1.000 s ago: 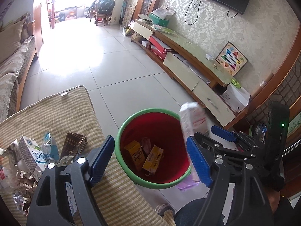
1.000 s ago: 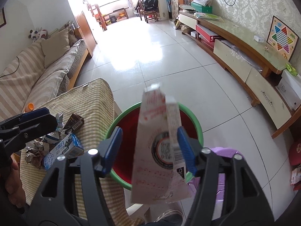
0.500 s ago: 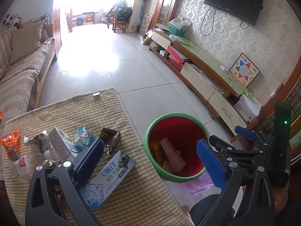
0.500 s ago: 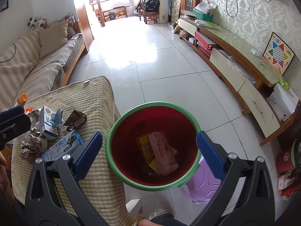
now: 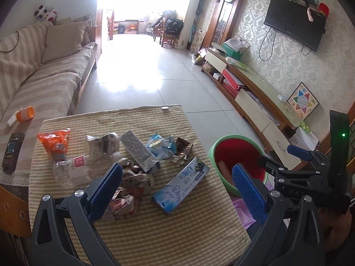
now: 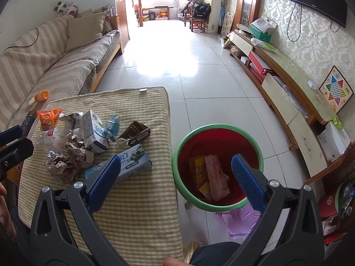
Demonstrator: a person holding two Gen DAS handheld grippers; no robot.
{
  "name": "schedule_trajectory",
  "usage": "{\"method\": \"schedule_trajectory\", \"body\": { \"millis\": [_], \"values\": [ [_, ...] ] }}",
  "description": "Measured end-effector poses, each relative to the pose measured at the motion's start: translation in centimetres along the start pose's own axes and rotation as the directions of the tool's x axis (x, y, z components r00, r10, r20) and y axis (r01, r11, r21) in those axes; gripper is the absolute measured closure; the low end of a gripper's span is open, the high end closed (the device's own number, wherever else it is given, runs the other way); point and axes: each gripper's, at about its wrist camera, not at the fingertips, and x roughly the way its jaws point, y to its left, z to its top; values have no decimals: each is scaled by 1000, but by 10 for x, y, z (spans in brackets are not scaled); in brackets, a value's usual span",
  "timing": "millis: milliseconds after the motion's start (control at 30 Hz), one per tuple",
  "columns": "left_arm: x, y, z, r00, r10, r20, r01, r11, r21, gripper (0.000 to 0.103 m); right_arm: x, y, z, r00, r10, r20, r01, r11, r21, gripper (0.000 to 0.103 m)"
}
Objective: Collect trash
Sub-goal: 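Move both tools back over the table, then grasp the crumpled foil with the left tool while the right tool grasps the blue toothpaste box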
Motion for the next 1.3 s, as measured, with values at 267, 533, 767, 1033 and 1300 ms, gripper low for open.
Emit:
{"method": "schedule_trajectory", "body": {
  "millis": [267,533,767,1033,1300],
  "values": [
    [-50,57,-24,997,65,51,-61,996,-69,8,-17,50,3,999,29,42,-28,999,-24,5],
    [-75,103,-44,994,94,56,-86,988,-131,8,-21,95,-1,998,62,15,-61,996,-64,5],
    [-71,128,-56,996,86,24,-81,983,-163,8,-21,117,-6,998,65,4,-64,993,-99,5],
    [-40,138,-67,998,43,-52,-51,983,-175,8,-4,117,-15,997,60,-40,-63,994,-86,5],
    [8,149,-71,991,33,-128,-61,974,-219,14,27,113,-24,992,68,-105,-76,994,-76,5]
  ]
}}
